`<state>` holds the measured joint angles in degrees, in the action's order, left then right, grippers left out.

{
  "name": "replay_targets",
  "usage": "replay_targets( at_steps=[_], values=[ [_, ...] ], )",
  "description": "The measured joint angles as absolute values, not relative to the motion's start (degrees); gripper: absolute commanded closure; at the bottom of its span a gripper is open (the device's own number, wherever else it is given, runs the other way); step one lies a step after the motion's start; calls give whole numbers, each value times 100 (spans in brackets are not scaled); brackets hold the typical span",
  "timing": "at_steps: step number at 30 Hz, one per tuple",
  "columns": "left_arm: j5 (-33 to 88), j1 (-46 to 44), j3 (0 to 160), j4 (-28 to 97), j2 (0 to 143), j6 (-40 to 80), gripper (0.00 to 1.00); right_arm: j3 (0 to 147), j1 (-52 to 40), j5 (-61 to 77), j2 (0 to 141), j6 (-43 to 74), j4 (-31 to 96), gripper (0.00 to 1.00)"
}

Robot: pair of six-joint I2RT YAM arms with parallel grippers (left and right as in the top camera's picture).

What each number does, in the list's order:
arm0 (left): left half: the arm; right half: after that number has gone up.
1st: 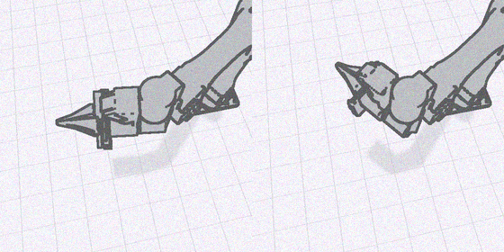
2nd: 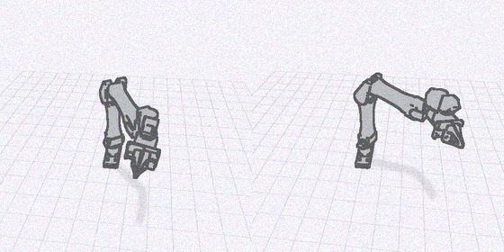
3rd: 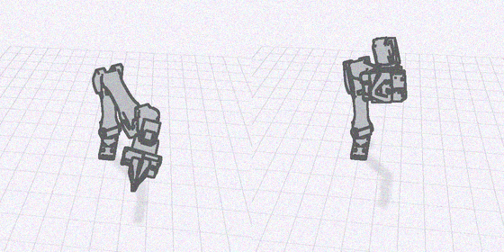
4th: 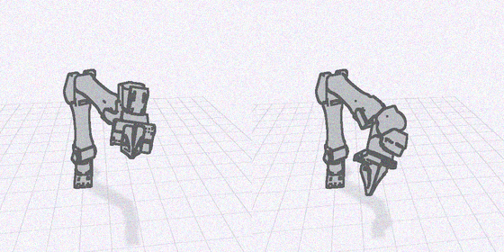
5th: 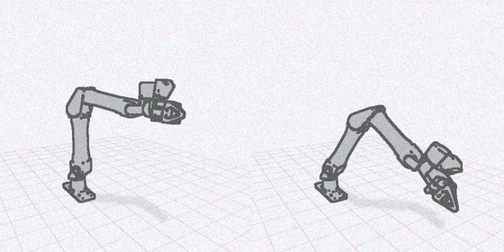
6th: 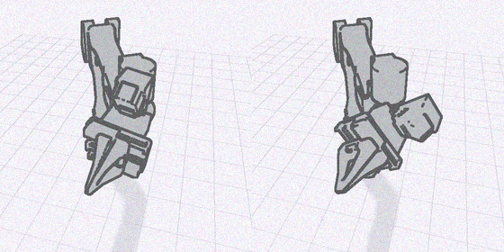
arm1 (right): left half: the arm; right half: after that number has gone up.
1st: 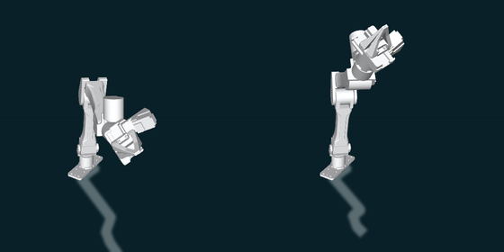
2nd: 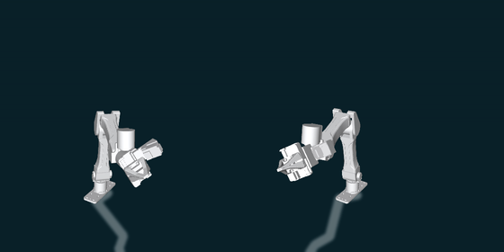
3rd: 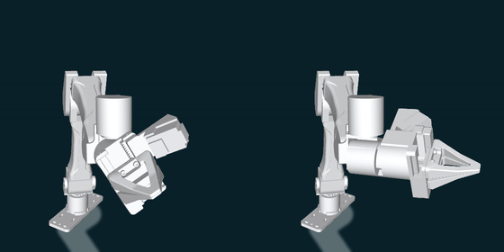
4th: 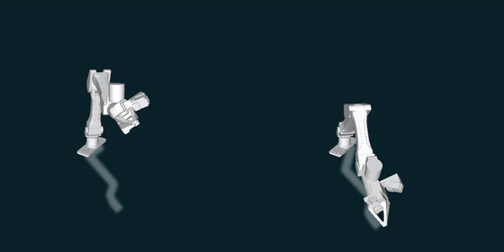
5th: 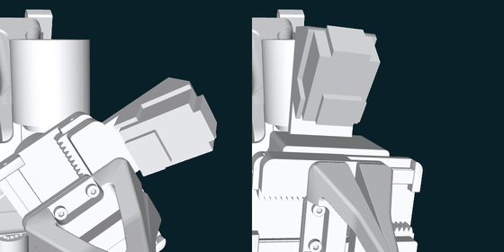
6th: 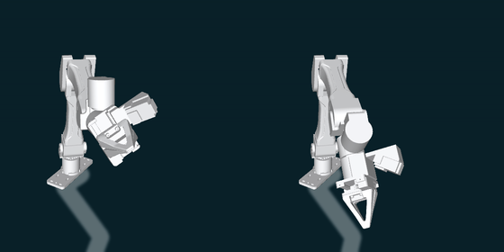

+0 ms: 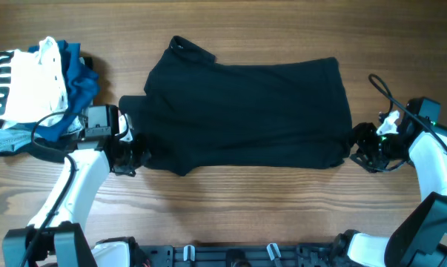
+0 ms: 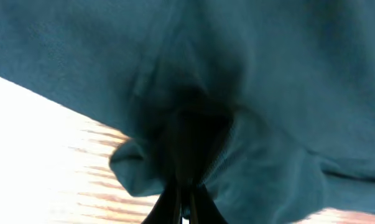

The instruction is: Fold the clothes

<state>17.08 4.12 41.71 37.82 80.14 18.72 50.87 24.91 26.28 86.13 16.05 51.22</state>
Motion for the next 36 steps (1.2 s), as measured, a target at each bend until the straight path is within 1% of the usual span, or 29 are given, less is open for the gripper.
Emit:
replay_targets(
  at_steps=[5,9,11,14,15,16,18,20,22,23,26,29,34,36],
  values=[
    [1841,412,4729,3903,7795,1872,96,5004,2477,2615,8613,1378,5286,45],
    [1903,412,4873,3938,7616,1872,96,4547,2414,2438,8613,1518,5085,45],
    [1905,412,4873,4014,7618,1872,96,4309,2414,2335,8615,1647,4860,49],
    [1907,412,4873,4071,7616,1872,96,4014,2414,2324,8615,1800,4563,58],
    [1909,412,4873,4077,7616,1872,96,3966,2414,2377,8615,1811,4436,58],
    [1918,412,4873,4073,7616,1872,96,3935,2414,2425,8615,1806,4322,59],
    [1922,412,4873,4075,7616,1872,96,3903,2414,2519,8615,1804,4073,49],
    [1922,412,4873,4077,7616,1872,96,3900,2414,2576,8615,1791,3913,47],
    [1925,412,4873,4097,7616,1872,96,3900,2414,2626,8615,1811,3804,53],
    [1925,412,4873,4108,7616,1872,96,3900,2414,2661,8615,1817,3782,61],
    [1925,412,4873,4115,7616,1872,96,3894,2414,2705,8615,1894,3765,75],
    [1925,412,4873,4119,7616,1872,96,3859,2414,2727,8615,1955,3787,96],
    [1925,412,4873,4139,7616,1872,96,3839,2414,2823,8615,1922,3874,96],
    [1925,412,4873,4158,7616,1872,96,3911,2414,2827,8615,1848,4091,96]
  ],
)
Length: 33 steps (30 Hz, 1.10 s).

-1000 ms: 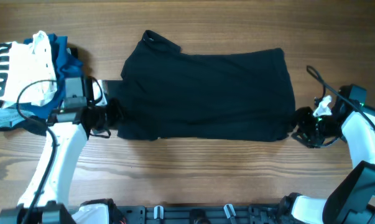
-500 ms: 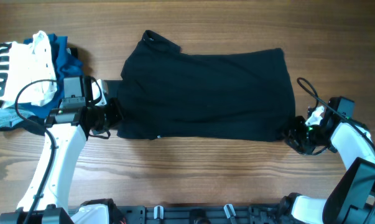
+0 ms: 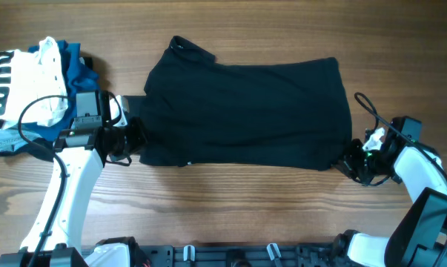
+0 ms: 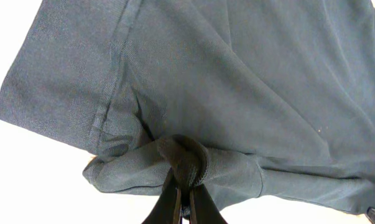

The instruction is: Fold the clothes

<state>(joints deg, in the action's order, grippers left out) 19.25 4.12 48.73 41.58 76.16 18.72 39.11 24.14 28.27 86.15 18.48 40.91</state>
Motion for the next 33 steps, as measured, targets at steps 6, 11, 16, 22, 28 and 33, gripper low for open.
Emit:
replay_targets(
  at_steps=[6,11,16,22,28,33],
  values=[
    [1940,412,4877,4292,7616,1872,96,4858,2414,2674,8595,1636,5218,95],
    [1942,412,4884,4438,7465,1872,96,5402,2414,2451,8569,1557,5651,40],
    [1942,412,4897,4442,7264,1872,96,5332,2414,2344,8554,1455,5548,50],
    [1942,412,4904,4456,7262,1872,96,4377,2346,2399,8547,1691,4733,46],
    [1944,412,4906,4460,7262,1872,96,3599,2252,2738,8543,2001,3555,53],
    [1944,412,4906,4460,7262,1872,96,3570,2252,2803,8543,2189,3391,67]
  ],
)
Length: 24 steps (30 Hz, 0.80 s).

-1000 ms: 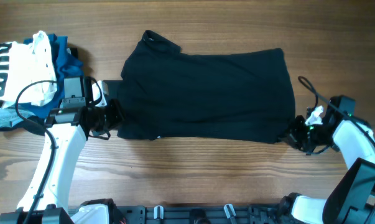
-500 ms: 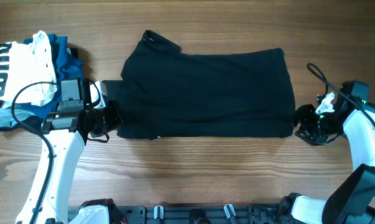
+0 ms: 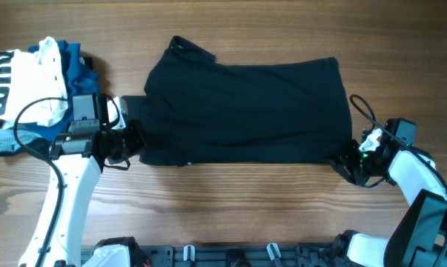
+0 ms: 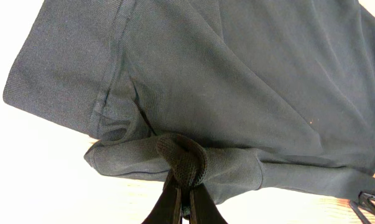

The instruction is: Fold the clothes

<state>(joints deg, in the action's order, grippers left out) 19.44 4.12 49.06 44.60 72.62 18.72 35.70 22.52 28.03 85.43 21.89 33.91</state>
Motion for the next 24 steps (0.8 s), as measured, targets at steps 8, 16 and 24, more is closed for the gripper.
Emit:
replay_targets(
  at_steps=[8,16,24],
  values=[
    [1944,412,4906,4460,7262,1872,96,3564,2252,2803,8543,2248,3164,69],
    [1942,412,4906,4462,7262,1872,96,3559,2252,2801,8543,2268,3116,96],
    [1944,412,4917,4689,7225,1872,96,3972,2252,2740,8368,1892,4510,96]
  ],
)
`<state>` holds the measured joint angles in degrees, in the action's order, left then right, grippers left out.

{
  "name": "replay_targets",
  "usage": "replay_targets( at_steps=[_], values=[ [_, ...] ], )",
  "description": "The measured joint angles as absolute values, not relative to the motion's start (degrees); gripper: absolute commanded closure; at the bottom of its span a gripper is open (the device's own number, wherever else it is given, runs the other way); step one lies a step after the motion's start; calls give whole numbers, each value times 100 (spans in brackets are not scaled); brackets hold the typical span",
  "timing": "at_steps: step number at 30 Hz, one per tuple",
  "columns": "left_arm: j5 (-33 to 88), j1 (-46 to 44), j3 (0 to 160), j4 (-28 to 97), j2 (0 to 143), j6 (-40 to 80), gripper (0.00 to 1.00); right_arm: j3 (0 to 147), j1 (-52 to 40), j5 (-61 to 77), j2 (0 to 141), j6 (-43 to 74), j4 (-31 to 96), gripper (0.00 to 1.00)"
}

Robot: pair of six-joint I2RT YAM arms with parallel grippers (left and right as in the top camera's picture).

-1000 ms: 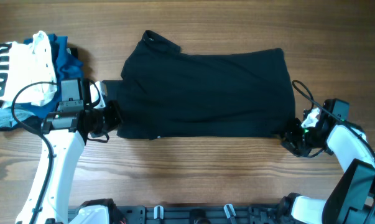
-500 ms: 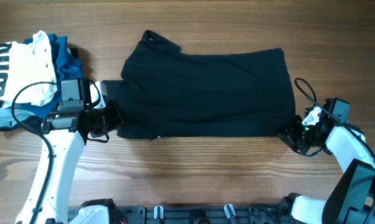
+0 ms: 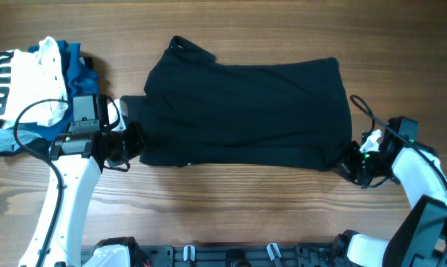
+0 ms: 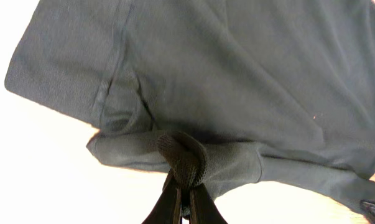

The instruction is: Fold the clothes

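A dark navy shirt (image 3: 245, 111) lies spread flat across the middle of the wooden table (image 3: 245, 208). My left gripper (image 3: 132, 142) is at its lower left corner, shut on a bunched fold of the cloth. The left wrist view shows that fold (image 4: 184, 158) pinched between the fingers of the left gripper (image 4: 185, 180), with a sleeve (image 4: 69, 81) spreading beyond it. My right gripper (image 3: 349, 162) sits at the shirt's lower right corner, closed on the hem there.
A heap of other clothes (image 3: 30, 89), white, striped and blue, lies at the table's left edge just behind the left arm. Bare wood runs along the front below the shirt. A cable loops over the right arm (image 3: 416, 159).
Almost nothing differs. My right gripper is a touch further right with the corner. The left gripper holds the same fold in the same place.
At first both grippers were shut on the lower corners, and the shirt's front edge sagged unevenly at the left. Later the left gripper stood slightly further back, the right one further in, and the front edge ran straight. It has stayed so.
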<state>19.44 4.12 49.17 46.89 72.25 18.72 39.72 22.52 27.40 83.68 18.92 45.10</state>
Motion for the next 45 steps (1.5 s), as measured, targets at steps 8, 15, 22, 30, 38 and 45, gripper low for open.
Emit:
replay_targets(
  at_steps=[8,15,22,30,38,45],
  values=[
    [1942,412,5113,5719,6591,1872,96,5299,2252,2296,7721,1763,6464,96],
    [1785,412,5140,5948,6195,1872,96,5400,2252,2112,7669,1743,6460,96],
    [1616,412,5146,4908,6375,1870,96,5404,2252,2169,7669,1949,5448,96],
    [1610,412,5151,3833,6997,1872,96,5404,2252,2418,7760,2344,4630,96],
    [1612,410,5151,3168,7507,1872,96,5404,2246,2639,8315,2497,3994,96],
    [1507,401,5151,3059,7579,1872,96,5404,2137,2941,8862,2550,3459,96]
  ],
)
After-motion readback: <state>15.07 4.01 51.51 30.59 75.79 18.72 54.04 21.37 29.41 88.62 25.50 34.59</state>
